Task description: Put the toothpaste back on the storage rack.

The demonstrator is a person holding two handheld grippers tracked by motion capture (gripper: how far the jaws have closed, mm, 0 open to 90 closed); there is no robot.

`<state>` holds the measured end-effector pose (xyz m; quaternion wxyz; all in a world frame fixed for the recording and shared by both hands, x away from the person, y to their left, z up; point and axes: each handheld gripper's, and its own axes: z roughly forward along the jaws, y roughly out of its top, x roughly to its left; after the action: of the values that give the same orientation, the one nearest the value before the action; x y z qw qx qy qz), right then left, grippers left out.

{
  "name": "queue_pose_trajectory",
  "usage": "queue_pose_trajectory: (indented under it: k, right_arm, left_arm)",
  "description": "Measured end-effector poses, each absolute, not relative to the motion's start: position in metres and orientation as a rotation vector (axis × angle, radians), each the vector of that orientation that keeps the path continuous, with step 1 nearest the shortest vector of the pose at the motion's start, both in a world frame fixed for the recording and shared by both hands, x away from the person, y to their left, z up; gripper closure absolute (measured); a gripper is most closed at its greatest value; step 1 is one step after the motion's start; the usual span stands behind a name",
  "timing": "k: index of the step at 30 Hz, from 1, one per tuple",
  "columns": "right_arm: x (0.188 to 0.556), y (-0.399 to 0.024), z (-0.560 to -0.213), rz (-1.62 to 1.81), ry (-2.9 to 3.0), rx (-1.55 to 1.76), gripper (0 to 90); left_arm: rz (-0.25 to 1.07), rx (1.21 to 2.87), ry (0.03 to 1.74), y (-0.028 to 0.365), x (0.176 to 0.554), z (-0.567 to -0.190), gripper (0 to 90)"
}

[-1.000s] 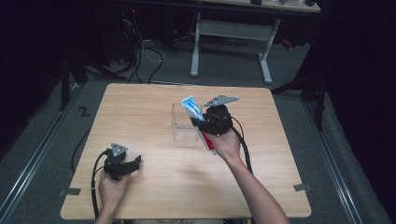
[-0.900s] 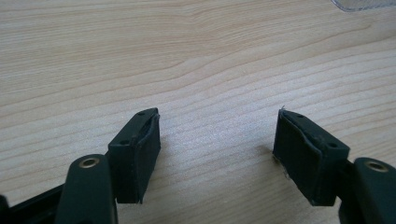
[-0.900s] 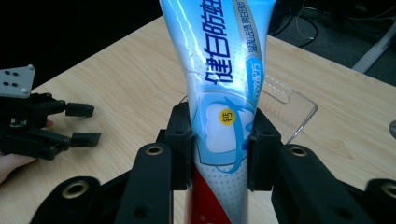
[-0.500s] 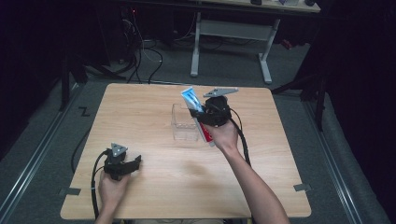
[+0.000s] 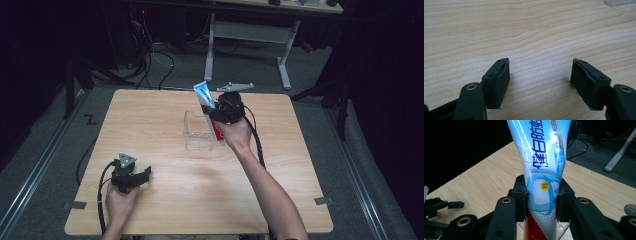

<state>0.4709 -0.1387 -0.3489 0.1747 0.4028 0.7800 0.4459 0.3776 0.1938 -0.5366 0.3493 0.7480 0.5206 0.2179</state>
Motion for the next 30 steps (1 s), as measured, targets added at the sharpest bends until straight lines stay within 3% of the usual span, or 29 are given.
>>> queue_pose_trajectory:
  k: [30]
  right_arm:
    - [0.512,-0.120,-0.346,1.357,2.145,1.170,67.2]
  left_arm:
    - [0.564,1.941,1.347,0.194,0.378,-0.536,32.1]
